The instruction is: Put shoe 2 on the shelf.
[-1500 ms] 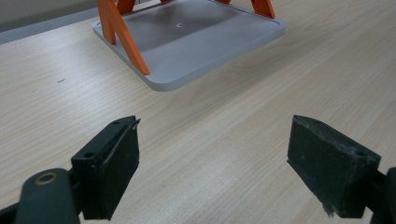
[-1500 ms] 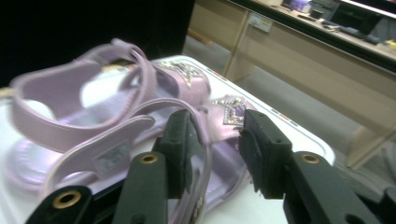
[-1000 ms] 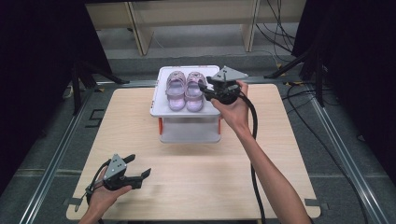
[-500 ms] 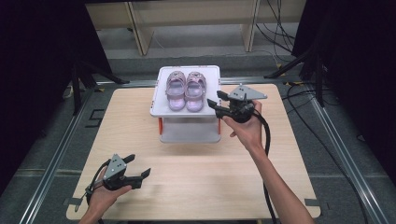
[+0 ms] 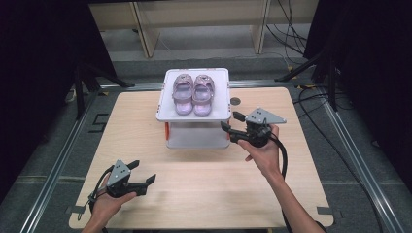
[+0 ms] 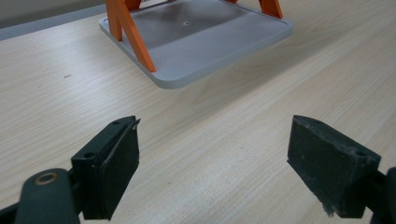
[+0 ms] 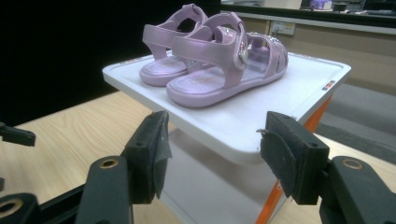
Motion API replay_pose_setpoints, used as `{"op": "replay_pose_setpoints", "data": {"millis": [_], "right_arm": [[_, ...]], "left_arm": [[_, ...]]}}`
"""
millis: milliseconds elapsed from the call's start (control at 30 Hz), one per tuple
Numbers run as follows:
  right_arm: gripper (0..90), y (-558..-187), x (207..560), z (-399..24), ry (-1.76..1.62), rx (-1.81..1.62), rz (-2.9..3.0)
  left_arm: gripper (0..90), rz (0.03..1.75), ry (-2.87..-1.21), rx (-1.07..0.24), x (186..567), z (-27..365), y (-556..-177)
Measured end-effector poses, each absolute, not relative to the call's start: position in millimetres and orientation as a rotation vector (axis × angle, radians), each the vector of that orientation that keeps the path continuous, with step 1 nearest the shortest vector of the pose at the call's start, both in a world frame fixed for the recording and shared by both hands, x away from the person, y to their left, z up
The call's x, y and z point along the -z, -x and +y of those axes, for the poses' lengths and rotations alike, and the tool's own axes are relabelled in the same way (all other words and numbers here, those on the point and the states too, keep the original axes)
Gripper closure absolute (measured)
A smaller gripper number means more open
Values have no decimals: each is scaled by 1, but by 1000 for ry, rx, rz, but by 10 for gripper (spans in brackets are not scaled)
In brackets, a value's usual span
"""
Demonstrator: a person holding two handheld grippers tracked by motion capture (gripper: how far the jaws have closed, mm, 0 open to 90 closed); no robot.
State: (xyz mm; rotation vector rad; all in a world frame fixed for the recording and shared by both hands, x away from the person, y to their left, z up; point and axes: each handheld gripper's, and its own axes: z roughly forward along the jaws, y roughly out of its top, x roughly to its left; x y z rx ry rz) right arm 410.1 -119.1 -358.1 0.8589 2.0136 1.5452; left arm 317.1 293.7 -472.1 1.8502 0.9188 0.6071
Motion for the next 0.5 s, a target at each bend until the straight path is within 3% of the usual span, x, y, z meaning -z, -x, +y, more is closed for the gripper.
{"op": "replay_pose_setpoints", "data": {"millis": [500], "right_arm": [[380,-394,394,-132,-959,-1539,2074]], "left_arm": [[163,919,-1857,-613,471,296,-316]]}}
